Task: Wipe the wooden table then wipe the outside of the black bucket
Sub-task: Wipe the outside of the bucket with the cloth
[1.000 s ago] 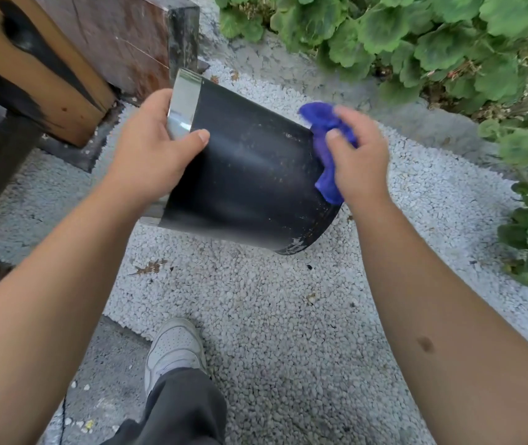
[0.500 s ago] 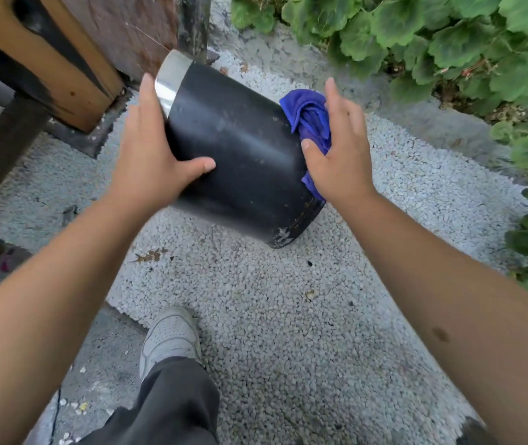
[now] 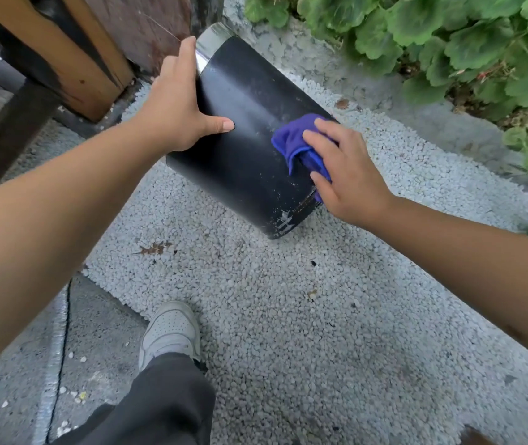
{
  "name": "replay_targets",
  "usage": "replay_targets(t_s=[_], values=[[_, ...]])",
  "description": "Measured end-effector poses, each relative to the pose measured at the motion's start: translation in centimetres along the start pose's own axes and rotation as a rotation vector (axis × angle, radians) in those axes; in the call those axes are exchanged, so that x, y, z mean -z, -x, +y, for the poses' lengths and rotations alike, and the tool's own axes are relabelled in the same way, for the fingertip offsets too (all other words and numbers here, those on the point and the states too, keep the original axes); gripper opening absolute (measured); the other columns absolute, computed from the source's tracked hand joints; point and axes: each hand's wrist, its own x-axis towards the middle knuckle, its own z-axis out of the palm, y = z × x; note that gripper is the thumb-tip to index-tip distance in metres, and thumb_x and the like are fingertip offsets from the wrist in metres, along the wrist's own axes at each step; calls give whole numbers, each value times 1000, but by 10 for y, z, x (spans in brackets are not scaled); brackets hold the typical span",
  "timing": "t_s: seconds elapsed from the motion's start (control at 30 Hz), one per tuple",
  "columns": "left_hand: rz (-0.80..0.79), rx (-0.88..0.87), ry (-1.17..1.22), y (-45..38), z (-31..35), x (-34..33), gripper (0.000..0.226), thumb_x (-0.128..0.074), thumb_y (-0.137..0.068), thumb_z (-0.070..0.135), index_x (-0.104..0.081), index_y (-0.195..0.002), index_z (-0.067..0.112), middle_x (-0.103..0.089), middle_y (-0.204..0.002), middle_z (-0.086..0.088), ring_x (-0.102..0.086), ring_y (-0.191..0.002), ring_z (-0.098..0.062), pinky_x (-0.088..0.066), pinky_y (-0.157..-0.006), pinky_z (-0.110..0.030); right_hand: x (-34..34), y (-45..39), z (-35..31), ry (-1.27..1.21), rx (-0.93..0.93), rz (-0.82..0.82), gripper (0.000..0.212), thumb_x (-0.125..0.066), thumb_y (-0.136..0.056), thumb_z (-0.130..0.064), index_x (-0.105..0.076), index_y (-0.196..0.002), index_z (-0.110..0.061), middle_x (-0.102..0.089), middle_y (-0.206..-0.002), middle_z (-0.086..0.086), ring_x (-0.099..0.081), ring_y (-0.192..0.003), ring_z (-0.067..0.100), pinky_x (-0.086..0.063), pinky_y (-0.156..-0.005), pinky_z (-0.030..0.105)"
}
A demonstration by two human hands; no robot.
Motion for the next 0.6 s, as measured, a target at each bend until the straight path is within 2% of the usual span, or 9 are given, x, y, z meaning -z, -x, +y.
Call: replay_targets(t_s=[0.13,0.2,0.3,0.4,0.47,0.5,0.53,0.57,0.6], values=[[35,19,27,6,0,-4,116,-89,-66,42,-17,-152,14,-36,-142,-16,-37,-134,-36,-32,-112,-47,-5,5,11,36,165,2,58,-63,-87,-10,-40,-140,-2,-37,-142,22,-39,-122,41,-21,-112,31],[61,20,43,15,1,-8,116,-90,-65,40,-18,-152,10,-34,-145,-14,-33,-137,-32,-28,-114,-41,-10,11,16,34,242,4,55,-57,-89,-15,-38,-140,-4,-31,-142,15,-37,-125,41,-17,-115,29],[111,-17,89,31,0,-11,104,-85,-69,37,-25,-149,10,-38,-144,-9,-36,-136,-23,-28,-110,-28,-26,21,16,54,337,8,54,-55,-89,-9,-38,-140,-9,-32,-139,14,-38,-126,42,-21,-116,36],[130,-97,215,47,-6,-8,86,-76,-70,36,-38,-144,19,-53,-134,9,-49,-124,-8,-38,-103,-22,-42,40,18,120,506,-91,66,-54,-78,7,-41,-139,-13,-36,-139,13,-41,-126,39,-31,-112,43],[46,-104,252,62,-18,-8,93,-75,-75,32,-26,-154,27,-53,-133,28,-51,-120,9,-37,-101,-11,-49,53,24,170,568,-212,72,-50,-75,11,-40,-141,-18,-36,-141,9,-42,-126,35,-42,-105,48],[-12,-74,295,71,-26,-10,100,-76,-78,27,-15,-157,33,-49,-128,40,-50,-116,16,-39,-101,-12,-53,58,28,192,580,-267,70,-43,-79,10,-38,-142,-20,-36,-142,7,-42,-127,34,-46,-100,49],[-58,-30,319,79,-35,-13,106,-77,-80,22,-5,-156,41,-49,-122,44,-54,-112,14,-45,-101,-21,-55,61,33,216,587,-303,66,-36,-85,7,-36,-144,-22,-35,-143,7,-41,-128,33,-48,-97,50],[-75,9,310,87,-42,-18,111,-78,-81,19,2,-153,49,-56,-116,36,-61,-105,3,-52,-96,-32,-56,61,38,238,591,-321,64,-31,-89,5,-35,-145,-24,-35,-144,7,-39,-129,32,-49,-96,50],[-65,38,278,92,-50,-22,115,-78,-82,17,7,-150,53,-62,-107,21,-65,-93,-6,-56,-85,-38,-57,59,40,253,586,-326,64,-34,-90,6,-33,-146,-26,-34,-145,8,-38,-130,33,-49,-96,50]])
